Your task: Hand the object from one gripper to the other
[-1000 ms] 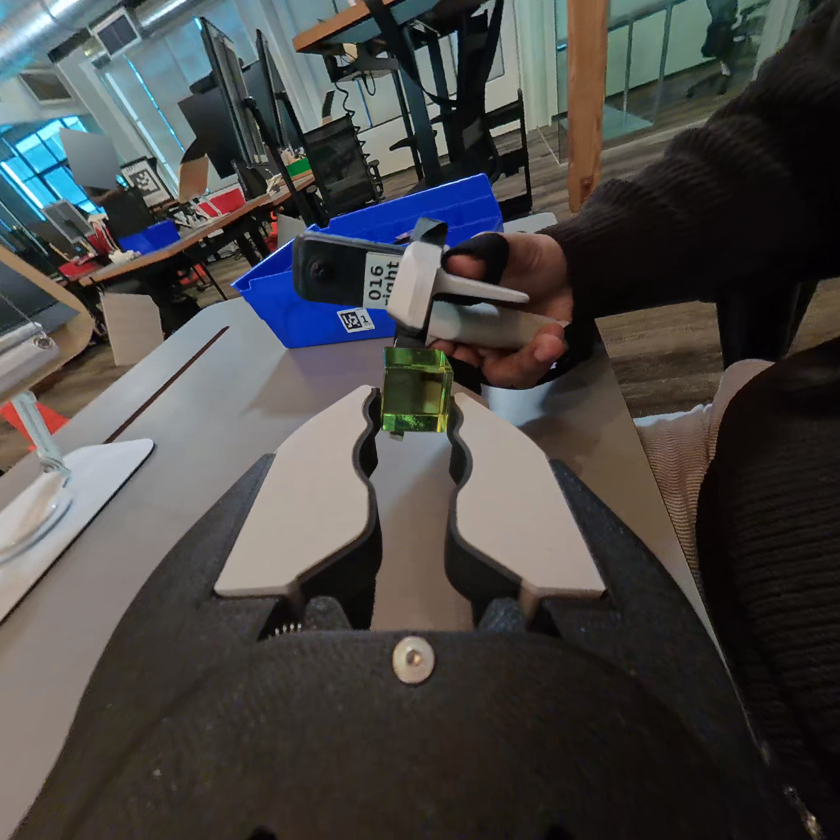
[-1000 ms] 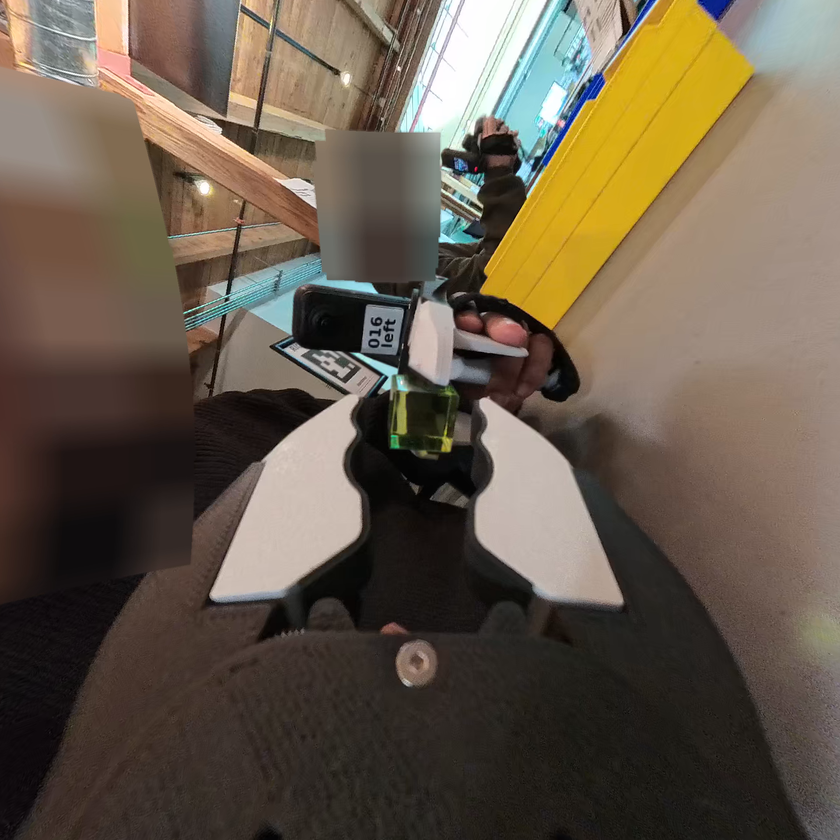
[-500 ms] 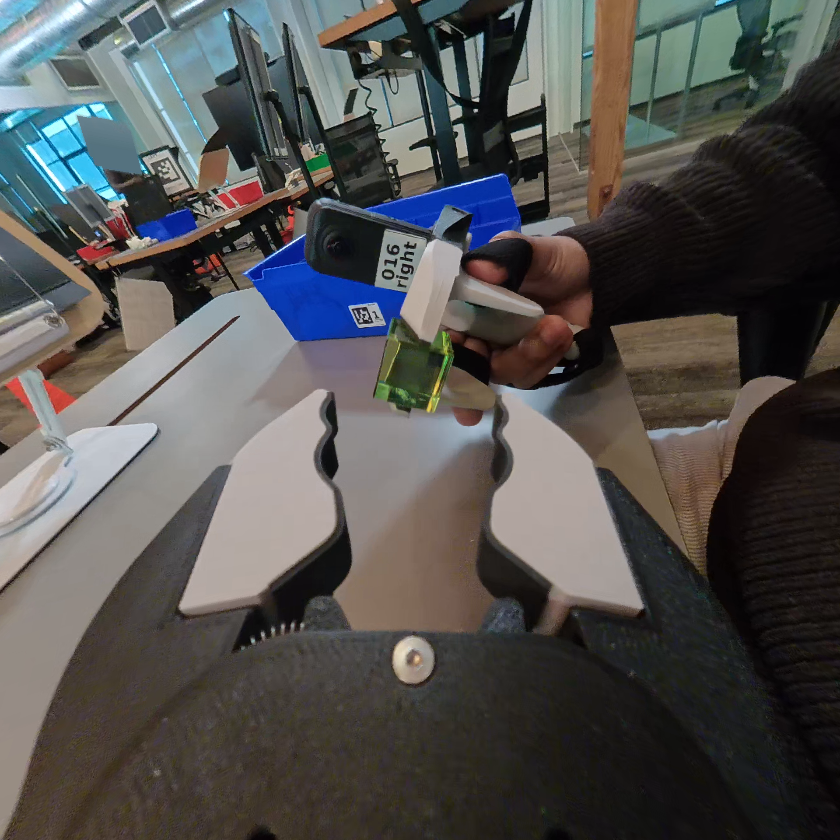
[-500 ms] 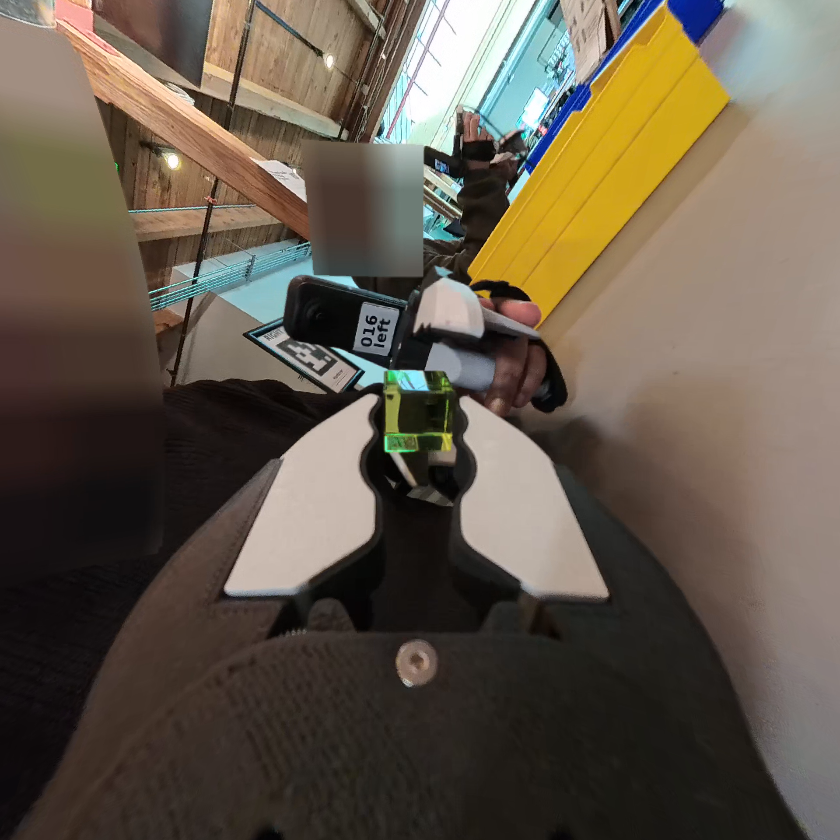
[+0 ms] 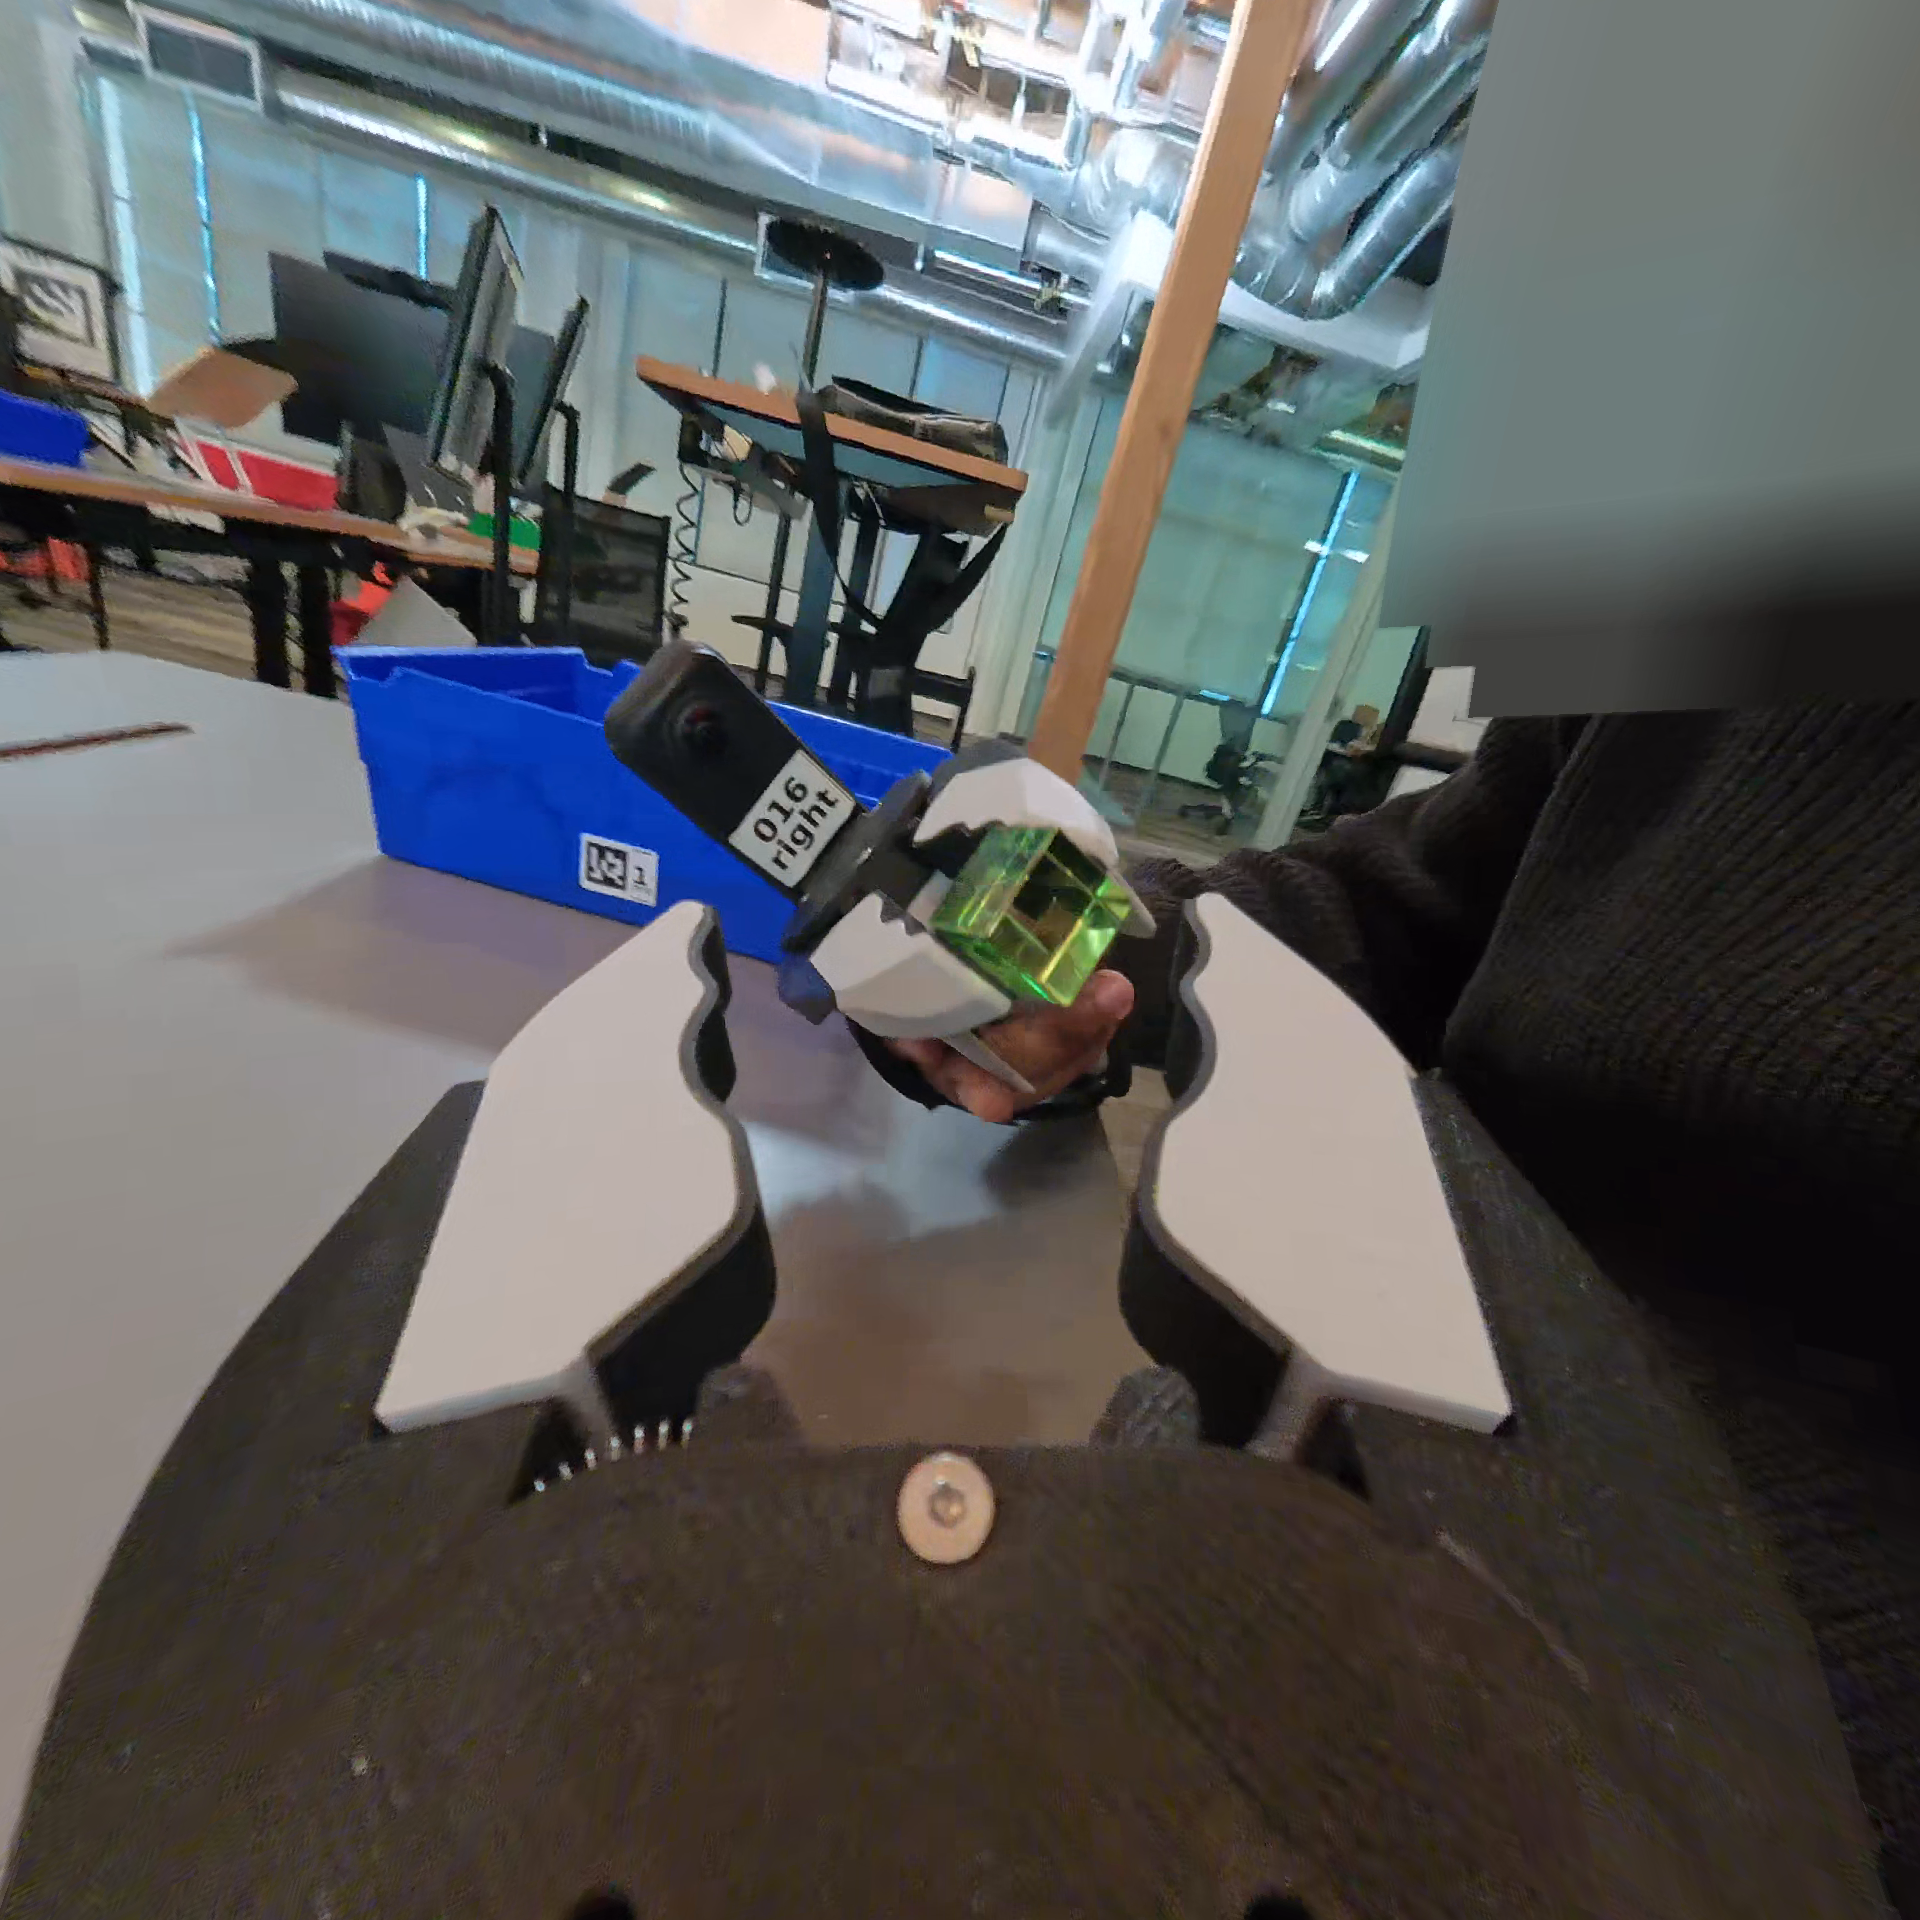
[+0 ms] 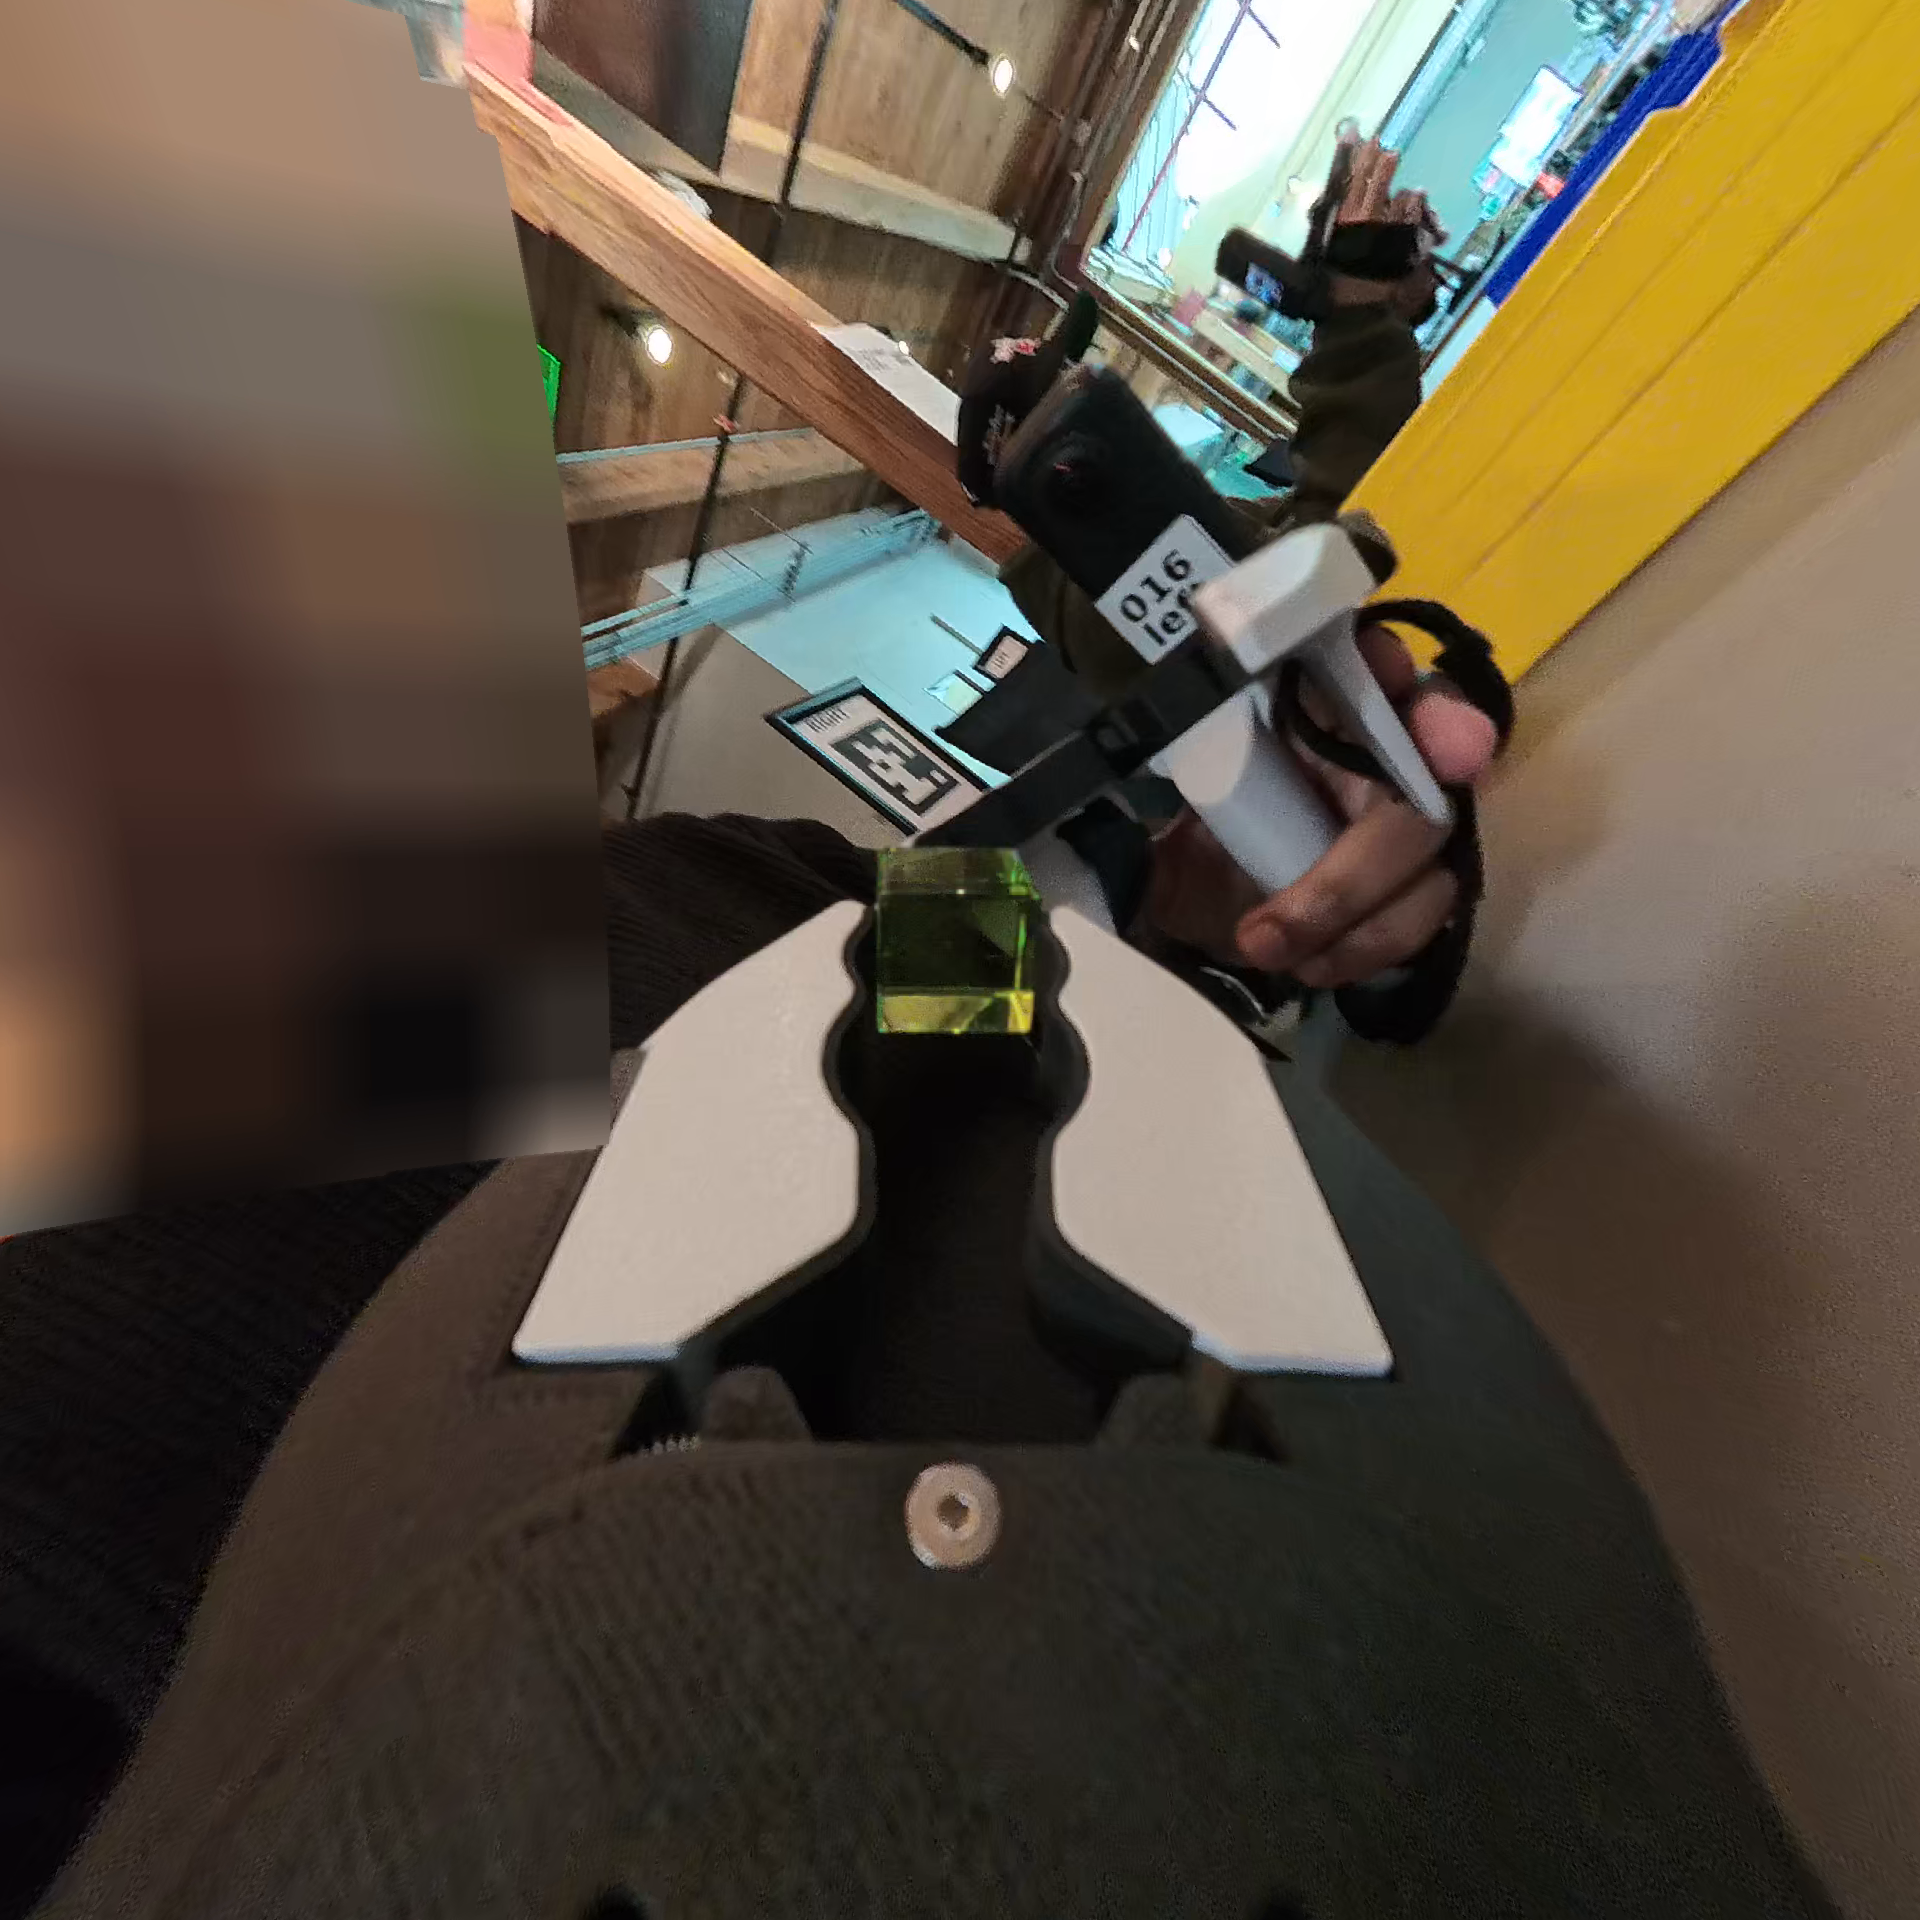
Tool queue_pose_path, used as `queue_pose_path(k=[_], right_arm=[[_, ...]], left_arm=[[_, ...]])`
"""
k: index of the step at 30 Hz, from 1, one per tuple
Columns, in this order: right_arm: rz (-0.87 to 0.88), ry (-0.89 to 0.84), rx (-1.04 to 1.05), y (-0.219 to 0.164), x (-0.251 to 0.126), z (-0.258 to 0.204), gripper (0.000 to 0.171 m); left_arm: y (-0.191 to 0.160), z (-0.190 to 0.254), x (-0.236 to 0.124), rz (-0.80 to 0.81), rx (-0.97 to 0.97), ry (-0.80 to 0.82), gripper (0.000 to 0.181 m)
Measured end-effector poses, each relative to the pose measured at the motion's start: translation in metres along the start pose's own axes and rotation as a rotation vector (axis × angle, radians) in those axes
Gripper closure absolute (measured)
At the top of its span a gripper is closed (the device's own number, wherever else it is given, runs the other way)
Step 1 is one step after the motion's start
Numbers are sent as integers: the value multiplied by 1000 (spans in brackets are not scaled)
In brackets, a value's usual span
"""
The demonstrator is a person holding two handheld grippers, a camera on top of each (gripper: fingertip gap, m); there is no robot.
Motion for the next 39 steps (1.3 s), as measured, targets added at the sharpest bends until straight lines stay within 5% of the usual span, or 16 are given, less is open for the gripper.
queue_pose_path(k=[1, 9, 17, 22, 35, 39], right_arm=[[-18, -23, -19, -1, 1, 0, 142], [21, -336, -339, 7, -7, -13, 142], [-68, -503, -892, 1, 4, -32, 143], [-223, -667, -1309, -12, 17, -37, 142], [-357, -720, -1530, -25, 27, -32, 141], [-344, -763, -1452, -22, 25, -27, 116]], left_arm=[[2, 2, -1, -8, 46, 4, 100], [3, 16, 0, -148, 411, 148, 123], [-8, -18, -3, -36, -399, -83, 122], [-20, -27, -1, -14, -719, -234, 123], [-27, -17, 10, -110, -756, -308, 149], [-21, -22, 5, -47, -735, -250, 150]])
Point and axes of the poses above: each gripper's, where its closed fingertips meet, x out along the fingers, y out of its top, z = x × y across the jaws, the point moved 10 cm from there along -x, back along the fingers, and after that the axes turned 3 degrees about y, right-handed, at the moved point
